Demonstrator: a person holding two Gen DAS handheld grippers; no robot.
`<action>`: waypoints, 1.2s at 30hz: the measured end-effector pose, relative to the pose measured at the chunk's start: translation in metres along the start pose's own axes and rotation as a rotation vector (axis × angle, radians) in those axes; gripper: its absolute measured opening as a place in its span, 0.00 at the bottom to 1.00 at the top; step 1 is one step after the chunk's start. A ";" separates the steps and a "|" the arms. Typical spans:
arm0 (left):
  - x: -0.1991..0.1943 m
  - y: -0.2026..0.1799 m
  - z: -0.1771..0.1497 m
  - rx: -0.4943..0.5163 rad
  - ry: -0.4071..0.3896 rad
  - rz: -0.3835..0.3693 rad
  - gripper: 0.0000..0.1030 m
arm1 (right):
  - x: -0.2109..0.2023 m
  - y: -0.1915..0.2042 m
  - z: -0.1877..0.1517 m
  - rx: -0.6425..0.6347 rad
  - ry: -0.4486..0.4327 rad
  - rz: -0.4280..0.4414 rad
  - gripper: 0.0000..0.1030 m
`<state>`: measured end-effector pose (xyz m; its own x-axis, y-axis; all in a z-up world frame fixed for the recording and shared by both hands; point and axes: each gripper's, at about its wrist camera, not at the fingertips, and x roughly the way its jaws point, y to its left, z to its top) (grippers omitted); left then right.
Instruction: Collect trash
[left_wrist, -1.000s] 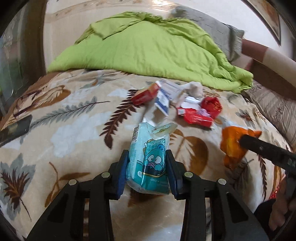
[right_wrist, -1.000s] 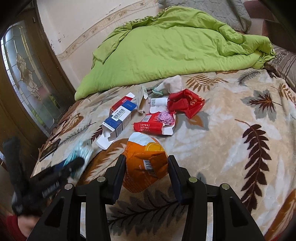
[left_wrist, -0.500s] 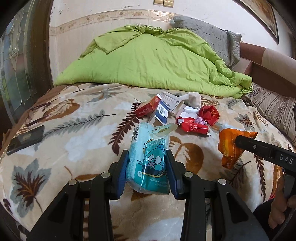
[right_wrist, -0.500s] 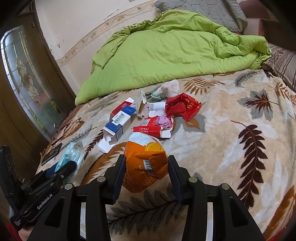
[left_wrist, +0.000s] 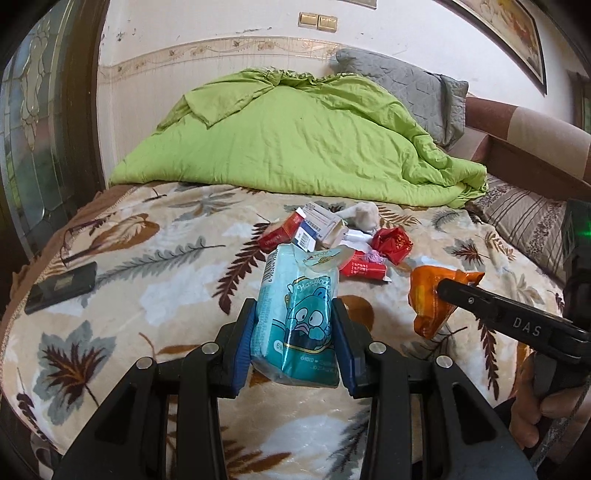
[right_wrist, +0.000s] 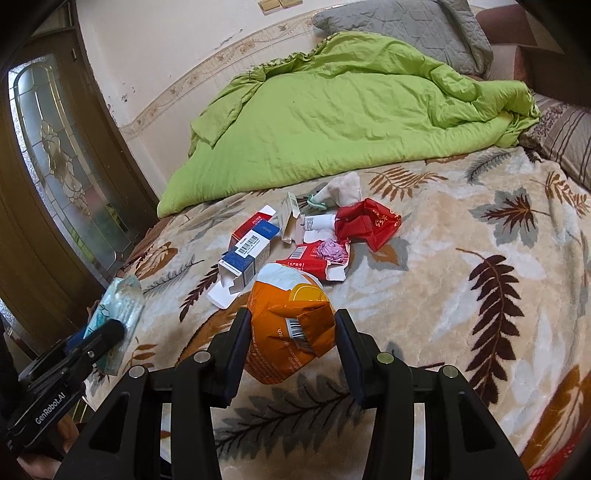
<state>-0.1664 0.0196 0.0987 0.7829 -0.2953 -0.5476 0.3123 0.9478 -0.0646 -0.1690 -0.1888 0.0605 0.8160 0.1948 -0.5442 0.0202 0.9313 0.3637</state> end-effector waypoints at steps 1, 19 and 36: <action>0.002 0.000 0.000 0.000 -0.001 -0.004 0.37 | -0.001 0.001 0.000 -0.004 -0.002 -0.005 0.48; 0.015 0.006 -0.006 -0.020 0.004 -0.043 0.37 | -0.033 0.018 0.003 -0.038 -0.053 -0.012 0.48; 0.033 -0.002 -0.010 0.012 0.047 0.000 0.37 | -0.017 0.010 0.004 -0.007 -0.034 0.040 0.48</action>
<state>-0.1462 0.0087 0.0724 0.7567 -0.2890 -0.5864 0.3188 0.9462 -0.0549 -0.1805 -0.1843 0.0760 0.8351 0.2218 -0.5034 -0.0172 0.9252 0.3791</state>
